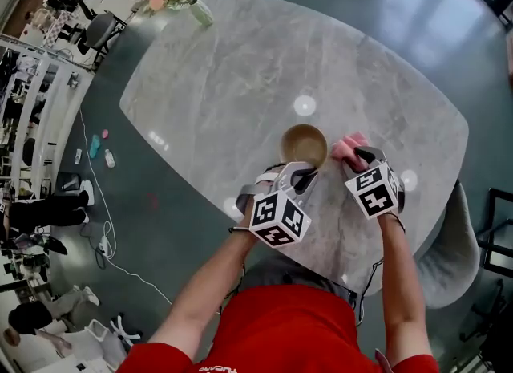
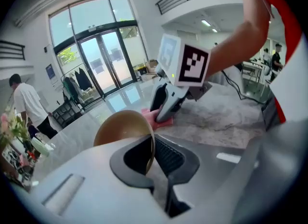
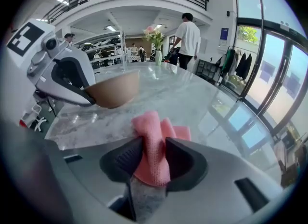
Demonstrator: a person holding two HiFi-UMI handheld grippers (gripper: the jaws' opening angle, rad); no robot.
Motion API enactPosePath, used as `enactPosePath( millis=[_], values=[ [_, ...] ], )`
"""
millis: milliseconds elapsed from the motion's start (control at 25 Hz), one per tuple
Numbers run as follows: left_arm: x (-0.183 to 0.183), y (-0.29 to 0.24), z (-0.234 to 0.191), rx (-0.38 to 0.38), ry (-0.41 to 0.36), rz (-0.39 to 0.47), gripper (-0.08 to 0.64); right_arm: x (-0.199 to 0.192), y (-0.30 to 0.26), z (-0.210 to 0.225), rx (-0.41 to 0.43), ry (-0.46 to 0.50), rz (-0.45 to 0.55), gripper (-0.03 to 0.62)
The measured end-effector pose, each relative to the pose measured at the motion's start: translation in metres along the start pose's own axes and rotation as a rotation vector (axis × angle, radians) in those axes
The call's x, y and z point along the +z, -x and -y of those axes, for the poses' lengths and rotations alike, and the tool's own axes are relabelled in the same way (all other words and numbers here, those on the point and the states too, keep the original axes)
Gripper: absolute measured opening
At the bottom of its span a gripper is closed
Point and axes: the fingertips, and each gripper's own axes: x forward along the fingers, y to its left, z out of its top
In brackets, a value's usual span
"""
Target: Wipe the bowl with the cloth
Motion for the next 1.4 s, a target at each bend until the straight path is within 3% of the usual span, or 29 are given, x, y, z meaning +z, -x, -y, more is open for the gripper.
enactPosePath(
  millis=[160,400,640,840,1080,1240,1400],
  values=[
    [0.015,0.021,-0.006,0.005,0.153,0.113,0.017,-0.001,0.0,-0.002,0.016,-0.025,-0.002,0.122],
    [0.033,0.052,-0.013,-0.035,0.358,0.312,0.017,0.0,-0.002,-0.006,0.004,-0.001,0.007,0.035],
    [0.043,0.081,-0.017,-0.085,0.557,0.493,0.017,0.002,0.006,-0.009,-0.008,-0.052,0.07,0.021],
    [0.045,0.102,-0.013,-0.11,0.606,0.579,0.017,0.023,0.043,-0.018,-0.019,-0.092,0.208,0.021],
    [0.059,0.134,-0.009,-0.171,0.68,0.737,0.017,0.082,0.133,-0.05,0.026,-0.083,0.528,0.021],
    [0.064,0.155,-0.002,-0.23,0.676,0.803,0.017,0.119,0.191,-0.087,0.086,-0.004,0.7,0.021],
    [0.067,0.17,0.007,-0.277,0.662,0.842,0.017,0.135,0.219,-0.119,0.121,0.115,0.735,0.021]
  ],
)
